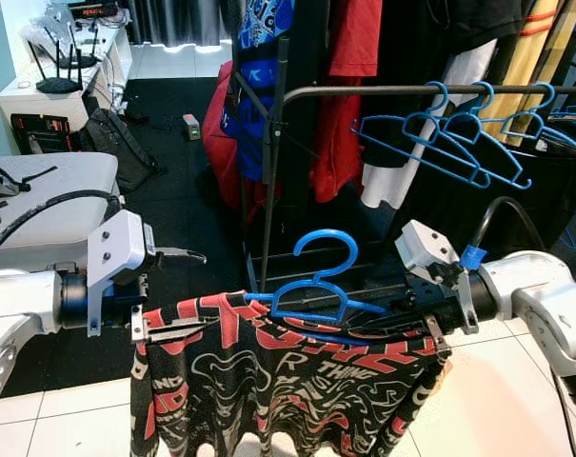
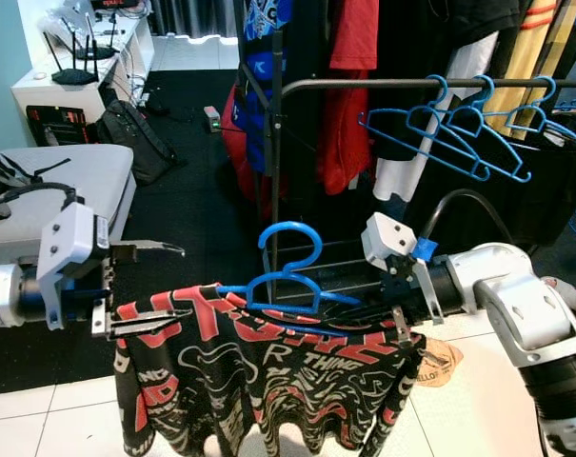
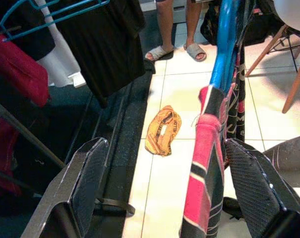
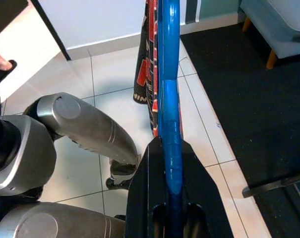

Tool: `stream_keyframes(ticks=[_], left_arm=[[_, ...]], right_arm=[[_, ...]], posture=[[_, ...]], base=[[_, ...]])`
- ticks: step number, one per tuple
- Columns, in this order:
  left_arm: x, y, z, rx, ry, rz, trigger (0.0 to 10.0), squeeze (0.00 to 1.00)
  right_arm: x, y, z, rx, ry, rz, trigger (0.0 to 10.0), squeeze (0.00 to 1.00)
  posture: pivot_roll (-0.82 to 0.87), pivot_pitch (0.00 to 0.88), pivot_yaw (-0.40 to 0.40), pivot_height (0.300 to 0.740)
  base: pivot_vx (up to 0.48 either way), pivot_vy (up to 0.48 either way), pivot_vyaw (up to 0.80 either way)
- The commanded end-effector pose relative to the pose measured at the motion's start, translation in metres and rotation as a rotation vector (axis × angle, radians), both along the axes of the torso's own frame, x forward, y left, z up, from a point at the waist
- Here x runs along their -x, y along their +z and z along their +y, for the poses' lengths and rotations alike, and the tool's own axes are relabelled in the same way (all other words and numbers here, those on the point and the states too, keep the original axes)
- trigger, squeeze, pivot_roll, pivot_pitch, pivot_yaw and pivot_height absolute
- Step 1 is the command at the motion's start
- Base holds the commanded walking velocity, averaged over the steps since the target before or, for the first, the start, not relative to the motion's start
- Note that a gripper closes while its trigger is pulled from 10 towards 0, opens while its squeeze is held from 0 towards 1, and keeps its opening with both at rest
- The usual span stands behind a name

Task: Hang hanger

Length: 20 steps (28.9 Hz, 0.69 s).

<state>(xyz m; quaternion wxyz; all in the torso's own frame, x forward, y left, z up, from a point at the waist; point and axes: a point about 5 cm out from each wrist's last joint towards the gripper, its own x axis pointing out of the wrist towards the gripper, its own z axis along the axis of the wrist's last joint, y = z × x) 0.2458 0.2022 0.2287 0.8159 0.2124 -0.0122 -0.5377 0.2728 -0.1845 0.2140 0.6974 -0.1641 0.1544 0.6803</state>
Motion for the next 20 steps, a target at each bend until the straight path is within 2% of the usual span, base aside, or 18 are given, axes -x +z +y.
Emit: stream_keyframes(ticks=[1,2,3,4,6,7,8,9,20], left_arm=[[0.006,-0.007,-0.003,-0.031,-0.041,0.051,10.0,0.0],[0.006,-0.007,-0.003,-0.031,-0.041,0.051,10.0,0.0],[0.009,-0.011,-0.004,-0.049,-0.056,0.078,9.4,0.0],[0.011,-0.014,-0.005,-0.069,-0.067,0.099,5.4,0.0],[0.011,-0.014,-0.005,-0.069,-0.067,0.099,5.4,0.0],[0.012,-0.018,-0.005,-0.084,-0.07,0.113,3.5,0.0],[0.012,-0.018,-0.005,-0.084,-0.07,0.113,3.5,0.0],[0.012,-0.02,-0.005,-0.095,-0.069,0.12,0.0,0.0],[0.007,-0.02,-0.003,-0.102,-0.037,0.09,0.0,0.0]], right_arm=[[0.002,0.005,0.003,-0.018,0.022,-0.016,10.0,0.0],[0.002,0.005,0.003,-0.018,0.022,-0.016,10.0,0.0],[0.002,0.006,0.003,-0.022,0.019,-0.02,10.0,0.0],[0.001,0.007,0.004,-0.027,0.017,-0.024,10.0,0.0],[0.001,0.007,0.004,-0.027,0.017,-0.024,10.0,0.0],[0.001,0.008,0.005,-0.033,0.018,-0.026,10.0,0.0],[0.001,0.008,0.005,-0.033,0.018,-0.026,10.0,0.0],[0.002,0.009,0.005,-0.039,0.018,-0.028,10.0,0.0],[0.004,0.015,0.008,-0.076,0.034,-0.029,10.0,0.0]], posture=[[0.01,0.034,-0.03,0.74],[0.01,0.034,-0.03,0.74],[0.01,0.033,-0.028,0.74],[0.01,0.033,-0.028,0.74],[0.01,0.033,-0.028,0.74],[0.01,0.033,-0.029,0.74],[0.01,0.033,-0.029,0.74],[0.01,0.033,-0.029,0.74],[0.0,0.029,-0.027,0.74]], base=[[0.0,0.0,0.0],[0.0,0.0,0.0],[0.0,0.0,0.0],[0.0,0.0,0.0],[0.0,0.0,0.0],[0.0,0.0,0.0],[0.0,0.0,0.0],[0.0,0.0,0.0],[0.0,0.0,0.0]])
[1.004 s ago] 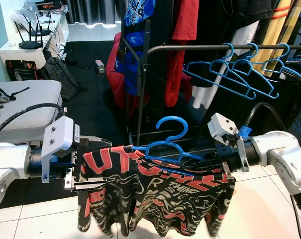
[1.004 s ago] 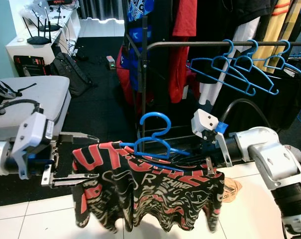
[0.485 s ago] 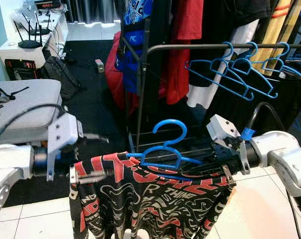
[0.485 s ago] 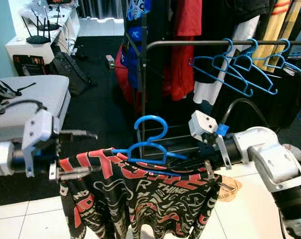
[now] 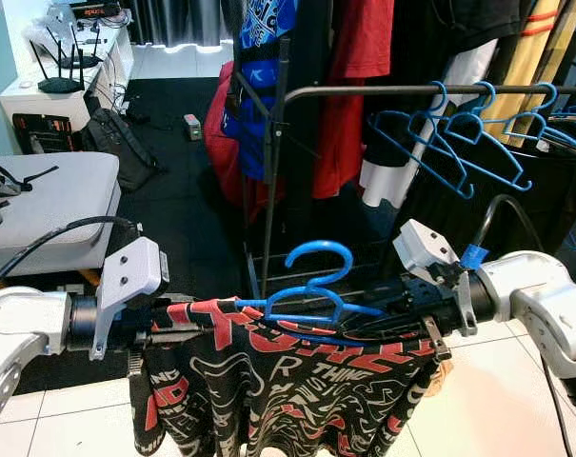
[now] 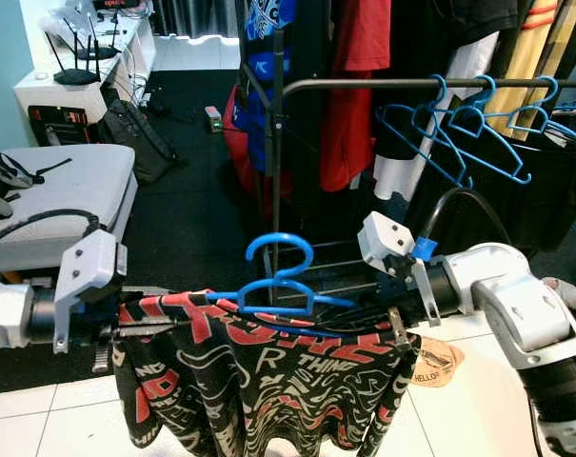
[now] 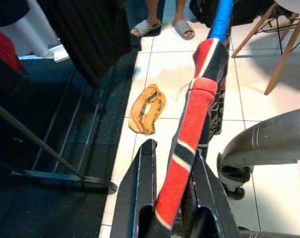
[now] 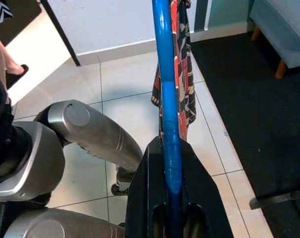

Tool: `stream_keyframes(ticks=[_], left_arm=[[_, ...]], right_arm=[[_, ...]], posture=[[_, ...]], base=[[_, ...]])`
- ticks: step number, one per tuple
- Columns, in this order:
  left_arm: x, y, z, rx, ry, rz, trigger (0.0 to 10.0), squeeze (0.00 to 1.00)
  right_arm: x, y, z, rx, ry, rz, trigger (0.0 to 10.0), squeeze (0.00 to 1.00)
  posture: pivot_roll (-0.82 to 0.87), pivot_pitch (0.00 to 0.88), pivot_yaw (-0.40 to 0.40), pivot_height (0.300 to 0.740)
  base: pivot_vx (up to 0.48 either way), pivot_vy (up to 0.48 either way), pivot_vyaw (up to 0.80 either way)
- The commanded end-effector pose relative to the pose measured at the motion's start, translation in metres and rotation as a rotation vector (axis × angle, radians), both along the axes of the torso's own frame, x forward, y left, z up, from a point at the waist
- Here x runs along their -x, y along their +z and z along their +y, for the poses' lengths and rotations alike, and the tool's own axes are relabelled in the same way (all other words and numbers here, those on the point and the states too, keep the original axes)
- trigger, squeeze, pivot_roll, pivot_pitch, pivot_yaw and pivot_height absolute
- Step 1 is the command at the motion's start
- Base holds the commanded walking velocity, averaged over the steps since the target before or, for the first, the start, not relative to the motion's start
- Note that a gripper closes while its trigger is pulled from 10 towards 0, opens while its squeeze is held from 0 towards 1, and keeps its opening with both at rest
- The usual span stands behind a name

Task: Hang hanger

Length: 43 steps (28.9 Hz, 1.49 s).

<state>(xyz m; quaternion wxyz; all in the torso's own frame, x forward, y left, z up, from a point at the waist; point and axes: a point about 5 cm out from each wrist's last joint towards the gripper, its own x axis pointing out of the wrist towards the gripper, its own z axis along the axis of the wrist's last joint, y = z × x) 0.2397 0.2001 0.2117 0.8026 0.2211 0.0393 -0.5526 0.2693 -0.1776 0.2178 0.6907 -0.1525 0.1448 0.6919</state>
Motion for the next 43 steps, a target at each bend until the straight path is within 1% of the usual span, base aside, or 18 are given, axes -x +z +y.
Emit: stream_keyframes(ticks=[1,6,7,8,9,15,16,17,18,21,22,25,27,31,33,34,35,43], left_arm=[[0.001,-0.003,-0.001,-0.027,-0.021,0.004,0.0,0.0],[0.001,-0.003,-0.001,-0.028,-0.024,0.002,0.0,0.0],[0.001,-0.002,-0.001,-0.029,-0.026,0.002,0.0,0.0],[0.001,-0.002,-0.001,-0.029,-0.026,0.002,0.0,0.0],[0.001,-0.002,-0.001,-0.03,-0.028,0.001,0.0,0.0],[0.001,-0.001,-0.001,-0.033,-0.029,0.0,0.0,0.0],[0.002,-0.001,-0.001,-0.034,-0.032,0.002,0.0,0.0],[0.002,-0.001,-0.001,-0.034,-0.032,0.002,0.0,0.0],[0.002,-0.001,-0.002,-0.034,-0.036,0.004,0.0,0.0],[0.002,-0.001,-0.003,-0.031,-0.041,0.007,0.0,0.0],[0.002,0.0,-0.004,-0.029,-0.046,0.008,0.0,0.0],[0.002,0.0,-0.005,-0.028,-0.05,0.008,0.0,0.0],[0.002,0.0,-0.007,-0.026,-0.059,0.009,0.0,0.0],[0.003,0.0,-0.009,-0.027,-0.071,0.011,0.0,0.0],[0.003,0.0,-0.011,-0.025,-0.079,0.011,0.0,0.0],[0.003,0.001,-0.012,-0.023,-0.082,0.01,0.0,0.0],[0.003,0.001,-0.012,-0.021,-0.083,0.008,0.0,0.0],[0.004,0.001,-0.013,-0.019,-0.083,0.003,0.0,0.0]], right_arm=[[0.003,0.009,0.006,-0.053,0.026,-0.036,10.0,0.0],[0.004,0.006,0.009,-0.058,0.038,-0.031,10.0,0.0],[0.005,0.005,0.011,-0.073,0.039,-0.024,10.0,0.2],[0.005,0.005,0.011,-0.073,0.039,-0.024,10.0,0.2],[0.004,0.006,0.012,-0.091,0.039,-0.019,10.0,1.0],[0.005,0.013,0.014,-0.139,0.047,-0.017,10.0,1.0],[0.005,0.022,0.014,-0.189,0.061,-0.013,10.0,1.0],[0.005,0.022,0.014,-0.189,0.061,-0.013,10.0,1.0],[0.005,0.03,0.014,-0.23,0.07,-0.024,10.0,1.0],[0.005,0.035,0.016,-0.256,0.079,-0.033,10.0,1.0],[0.006,0.041,0.019,-0.295,0.108,-0.029,10.0,0.0],[0.007,0.045,0.023,-0.322,0.126,-0.036,10.0,0.0],[0.002,0.049,0.032,-0.347,0.127,-0.065,10.0,0.0],[-0.004,0.047,0.043,-0.34,0.099,-0.101,10.0,0.0],[-0.007,0.047,0.057,-0.342,0.094,-0.117,10.0,0.0],[-0.009,0.045,0.061,-0.339,0.088,-0.119,1.8,0.0],[-0.01,0.044,0.063,-0.334,0.081,-0.114,0.0,0.0],[-0.009,0.042,0.063,-0.323,0.079,-0.095,0.0,0.0]], posture=[[0.0,0.022,-0.031,0.74],[0.0,0.02,-0.032,0.74],[0.0,0.019,-0.032,0.74],[0.0,0.019,-0.032,0.74],[0.0,0.019,-0.032,0.74],[0.01,0.02,-0.033,0.74],[0.01,0.026,-0.031,0.74],[0.01,0.026,-0.031,0.74],[0.0,0.028,-0.029,0.74],[0.0,0.03,-0.028,0.74],[0.01,0.032,-0.025,0.74],[0.01,0.032,-0.024,0.74],[0.01,0.032,-0.022,0.74],[0.0,0.033,-0.021,0.74],[0.01,0.035,-0.022,0.74],[0.01,0.035,-0.023,0.74],[0.01,0.036,-0.025,0.74],[0.0,0.036,-0.029,0.74]], base=[[0.0,0.0,0.0],[0.0,0.0,0.0],[0.0,0.0,0.0],[0.0,0.0,0.0],[0.0,0.0,0.0],[0.0,0.0,0.0],[0.0,0.0,0.0],[0.0,0.0,0.0],[0.0,0.0,0.0],[0.0,0.0,0.0],[0.0,0.0,0.0],[0.0,0.0,0.0],[0.0,0.0,0.0],[0.0,0.0,0.0],[0.0,0.0,0.0],[0.0,0.0,0.0],[0.0,0.0,0.0],[0.0,0.0,0.0]])
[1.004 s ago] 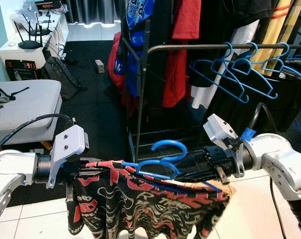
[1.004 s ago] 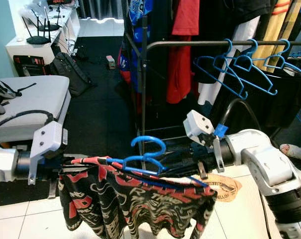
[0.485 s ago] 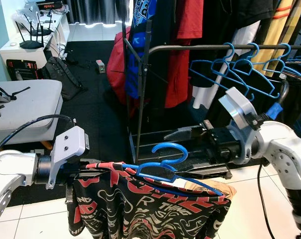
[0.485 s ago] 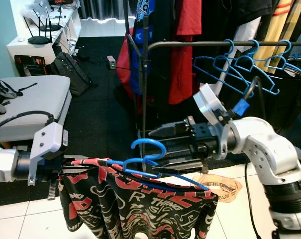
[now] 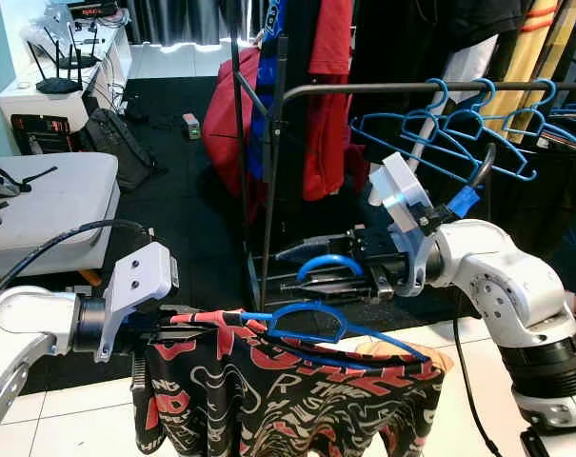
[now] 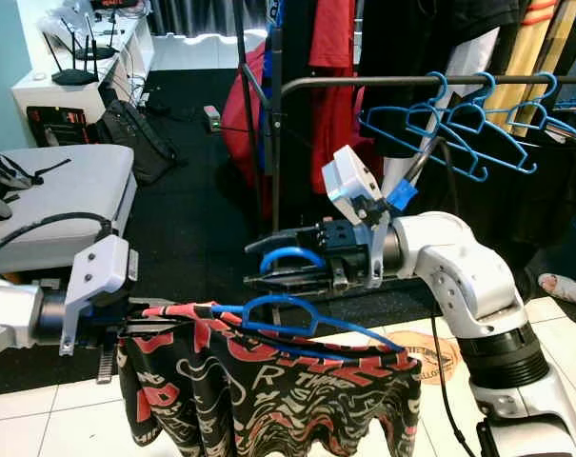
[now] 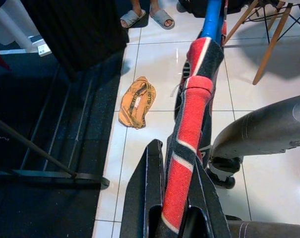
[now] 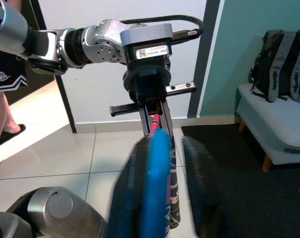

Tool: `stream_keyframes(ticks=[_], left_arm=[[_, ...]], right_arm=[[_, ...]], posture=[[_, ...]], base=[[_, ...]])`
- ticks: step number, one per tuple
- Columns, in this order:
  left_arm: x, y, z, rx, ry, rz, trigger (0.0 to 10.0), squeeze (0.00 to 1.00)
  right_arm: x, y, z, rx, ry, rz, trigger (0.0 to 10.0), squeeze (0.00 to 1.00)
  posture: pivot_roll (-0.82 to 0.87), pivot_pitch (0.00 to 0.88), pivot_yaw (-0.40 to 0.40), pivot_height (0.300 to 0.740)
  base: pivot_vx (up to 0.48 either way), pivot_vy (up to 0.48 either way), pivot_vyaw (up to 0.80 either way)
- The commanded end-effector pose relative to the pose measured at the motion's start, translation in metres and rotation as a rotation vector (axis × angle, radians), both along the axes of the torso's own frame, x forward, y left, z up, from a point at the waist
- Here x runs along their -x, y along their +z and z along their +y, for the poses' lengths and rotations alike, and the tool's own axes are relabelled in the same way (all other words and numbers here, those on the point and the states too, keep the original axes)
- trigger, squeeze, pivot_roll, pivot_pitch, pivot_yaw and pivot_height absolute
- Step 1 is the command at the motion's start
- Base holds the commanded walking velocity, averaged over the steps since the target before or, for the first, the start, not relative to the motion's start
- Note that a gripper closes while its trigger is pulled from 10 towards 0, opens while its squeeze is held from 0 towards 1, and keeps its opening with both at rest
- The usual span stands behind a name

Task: Hang hanger

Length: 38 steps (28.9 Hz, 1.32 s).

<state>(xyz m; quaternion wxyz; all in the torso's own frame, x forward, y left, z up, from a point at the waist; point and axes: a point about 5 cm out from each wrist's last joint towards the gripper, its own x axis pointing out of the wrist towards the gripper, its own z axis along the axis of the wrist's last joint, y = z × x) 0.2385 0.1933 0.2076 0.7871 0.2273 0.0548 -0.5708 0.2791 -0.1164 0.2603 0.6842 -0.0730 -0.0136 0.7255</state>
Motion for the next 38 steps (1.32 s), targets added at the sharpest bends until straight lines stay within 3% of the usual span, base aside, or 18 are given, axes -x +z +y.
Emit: stream_keyframes(ticks=[1,7,8,12,13,14,16,17,18,20,24,26,29,30,38], left_arm=[[0.003,0.005,-0.006,0.015,-0.044,-0.023,0.0,0.0],[0.001,0.003,-0.008,0.03,-0.038,-0.03,0.0,0.0],[0.0,0.003,-0.007,0.039,-0.035,-0.029,2.3,0.0],[-0.001,0.003,-0.007,0.051,-0.023,-0.034,2.5,0.0],[-0.003,0.003,-0.005,0.06,-0.012,-0.039,4.7,0.02],[-0.004,0.005,-0.004,0.073,0.004,-0.049,10.0,0.47],[-0.004,0.005,-0.004,0.073,0.004,-0.049,10.0,0.47],[-0.006,0.006,-0.001,0.092,0.018,-0.045,10.0,1.0],[-0.006,0.006,-0.001,0.092,0.018,-0.045,10.0,1.0],[-0.01,0.013,0.012,0.2,0.069,-0.048,10.0,1.0],[-0.01,0.016,0.018,0.243,0.088,-0.054,10.0,1.0],[-0.01,0.019,0.035,0.327,0.134,-0.077,10.0,1.0],[-0.007,0.017,0.041,0.344,0.149,-0.076,10.0,1.0],[-0.003,0.011,0.044,0.342,0.145,-0.049,10.0,0.0],[0.005,-0.012,0.042,0.311,0.13,0.041,10.0,0.0]], right_arm=[[0.0,0.0,0.002,0.015,-0.003,0.002,0.0,0.0],[-0.001,0.001,0.001,0.015,-0.015,-0.002,0.0,0.0],[-0.001,0.001,0.0,0.014,-0.022,-0.006,0.0,0.0],[-0.002,0.001,0.0,0.014,-0.029,-0.009,0.0,0.0],[-0.002,0.001,-0.001,0.014,-0.032,-0.011,0.0,0.0],[-0.003,0.001,-0.002,0.015,-0.034,-0.013,0.0,0.0],[-0.003,0.001,-0.002,0.015,-0.034,-0.013,0.0,0.0],[-0.003,0.002,-0.002,0.016,-0.037,-0.015,0.0,0.0],[-0.003,0.002,-0.002,0.016,-0.037,-0.015,0.0,0.0],[-0.005,0.006,-0.007,0.017,-0.044,-0.027,0.0,0.0],[-0.006,0.009,-0.01,0.018,-0.049,-0.032,0.0,0.0],[-0.006,0.016,-0.019,0.022,-0.051,-0.046,0.0,0.0],[-0.006,0.021,-0.025,0.024,-0.049,-0.053,0.0,0.0],[-0.006,0.026,-0.03,0.025,-0.05,-0.065,0.0,0.0],[-0.008,0.039,-0.039,0.02,-0.072,-0.101,0.0,0.0]], posture=[[0.0,0.036,-0.029,0.74],[0.0,0.033,-0.027,0.74],[0.0,0.033,-0.027,0.74],[0.0,0.029,-0.027,0.74],[0.0,0.029,-0.027,0.74],[0.0,0.024,-0.026,0.74],[0.0,0.024,-0.026,0.74],[0.0,0.024,-0.026,0.74],[0.0,0.024,-0.026,0.74],[0.0,0.017,-0.028,0.74],[0.0,0.017,-0.028,0.74],[0.0,0.018,-0.03,0.74],[0.0,0.019,-0.03,0.74],[0.0,0.022,-0.029,0.74],[0.0,0.022,-0.029,0.74]], base=[[0.0,0.0,0.0],[0.0,0.0,0.0],[0.0,0.0,0.0],[0.0,0.0,0.0],[0.0,0.0,0.0],[0.0,0.0,0.0],[0.0,0.0,0.0],[0.0,0.0,0.0],[0.0,0.0,0.0],[0.0,0.0,0.0],[0.0,0.0,0.0],[0.0,0.0,0.0],[0.0,0.0,0.0],[0.0,0.0,0.0],[0.0,0.0,0.0]])
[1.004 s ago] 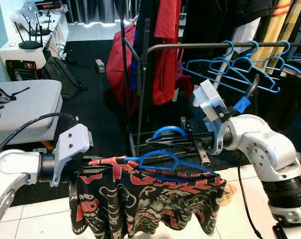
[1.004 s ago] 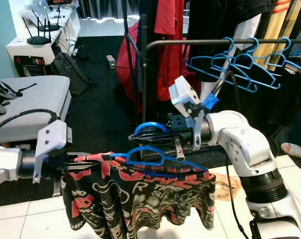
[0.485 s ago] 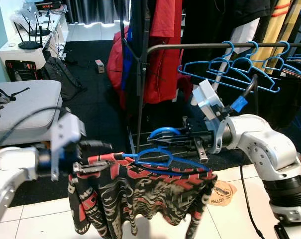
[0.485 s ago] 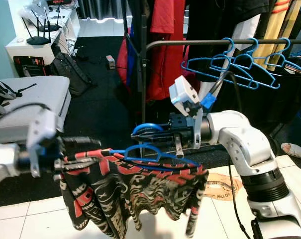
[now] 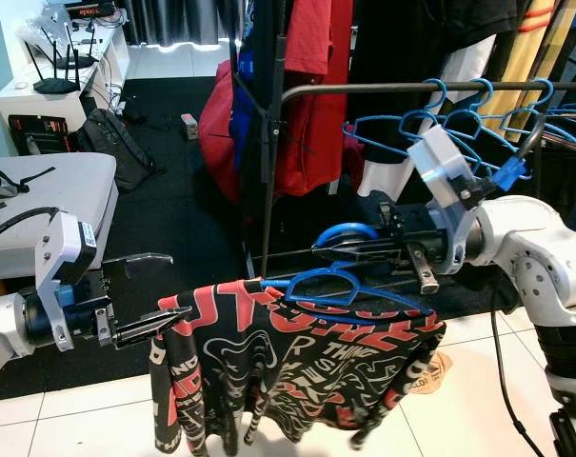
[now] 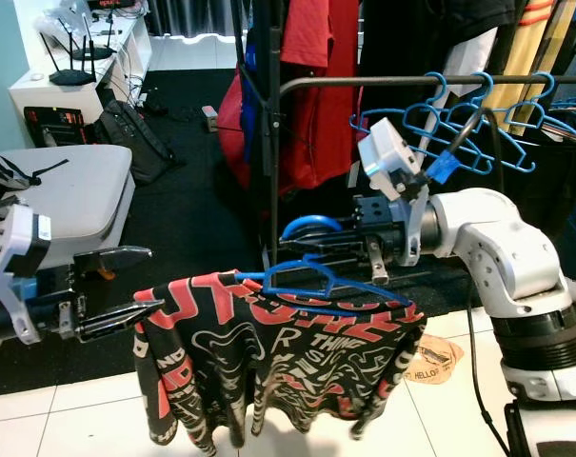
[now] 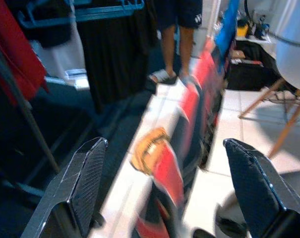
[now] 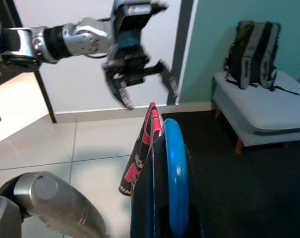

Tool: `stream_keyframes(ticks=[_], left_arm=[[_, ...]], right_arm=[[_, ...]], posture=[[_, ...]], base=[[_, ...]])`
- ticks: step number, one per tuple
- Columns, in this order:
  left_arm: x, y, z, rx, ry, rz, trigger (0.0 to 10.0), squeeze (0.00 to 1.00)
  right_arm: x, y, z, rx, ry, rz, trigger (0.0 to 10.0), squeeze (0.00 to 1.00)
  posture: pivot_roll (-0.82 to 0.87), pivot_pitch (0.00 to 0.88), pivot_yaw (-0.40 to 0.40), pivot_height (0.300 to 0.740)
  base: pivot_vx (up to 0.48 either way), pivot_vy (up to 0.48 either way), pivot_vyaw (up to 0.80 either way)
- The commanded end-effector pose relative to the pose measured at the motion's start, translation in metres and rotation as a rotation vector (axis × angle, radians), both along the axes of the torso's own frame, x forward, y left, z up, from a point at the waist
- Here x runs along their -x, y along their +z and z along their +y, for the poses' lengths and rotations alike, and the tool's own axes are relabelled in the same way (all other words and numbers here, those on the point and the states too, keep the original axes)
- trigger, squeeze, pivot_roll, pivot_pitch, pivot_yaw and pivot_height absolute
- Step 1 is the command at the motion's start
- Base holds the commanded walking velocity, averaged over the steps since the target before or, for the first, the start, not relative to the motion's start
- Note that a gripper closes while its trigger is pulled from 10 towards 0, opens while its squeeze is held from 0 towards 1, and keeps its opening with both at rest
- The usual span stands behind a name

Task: Hang hanger

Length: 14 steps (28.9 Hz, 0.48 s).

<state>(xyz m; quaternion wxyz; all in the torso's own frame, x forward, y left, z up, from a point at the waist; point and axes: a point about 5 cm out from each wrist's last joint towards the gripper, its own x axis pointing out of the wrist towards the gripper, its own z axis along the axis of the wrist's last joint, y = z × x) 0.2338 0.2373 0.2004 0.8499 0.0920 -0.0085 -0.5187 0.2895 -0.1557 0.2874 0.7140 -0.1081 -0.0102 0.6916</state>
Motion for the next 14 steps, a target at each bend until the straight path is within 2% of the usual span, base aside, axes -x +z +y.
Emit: stream_keyframes(ticks=[1,4,9,11,13,14], left_arm=[[0.001,-0.005,-0.002,0.002,-0.013,0.015,10.0,0.0],[0.003,-0.018,-0.005,0.01,-0.017,0.058,10.0,0.0],[0.004,-0.024,-0.008,0.016,-0.025,0.08,10.0,0.0],[0.005,-0.031,-0.012,0.023,-0.035,0.101,10.0,0.0],[0.004,-0.047,-0.023,0.031,-0.024,0.136,10.0,0.0],[0.004,-0.047,-0.023,0.031,-0.024,0.136,10.0,0.0]], right_arm=[[0.002,0.012,0.0,-0.025,0.021,-0.051,0.0,0.0],[0.001,0.017,-0.004,-0.036,0.012,-0.064,0.0,0.0],[0.001,0.018,-0.004,-0.039,0.007,-0.07,0.0,0.0],[0.001,0.019,-0.005,-0.046,0.004,-0.075,0.0,0.0],[0.001,0.022,-0.004,-0.072,0.01,-0.082,0.0,0.0],[0.001,0.022,-0.004,-0.072,0.01,-0.082,0.0,0.0]], posture=[[0.0,0.022,-0.029,0.74],[0.0,0.03,-0.028,0.74],[0.0,0.03,-0.028,0.74],[0.0,0.032,-0.027,0.74],[0.0,0.032,-0.027,0.74],[0.0,0.032,-0.027,0.74]], base=[[0.0,0.0,0.0],[0.0,0.0,0.0],[0.0,0.0,0.0],[0.0,0.0,0.0],[0.0,0.0,0.0],[0.0,0.0,0.0]])
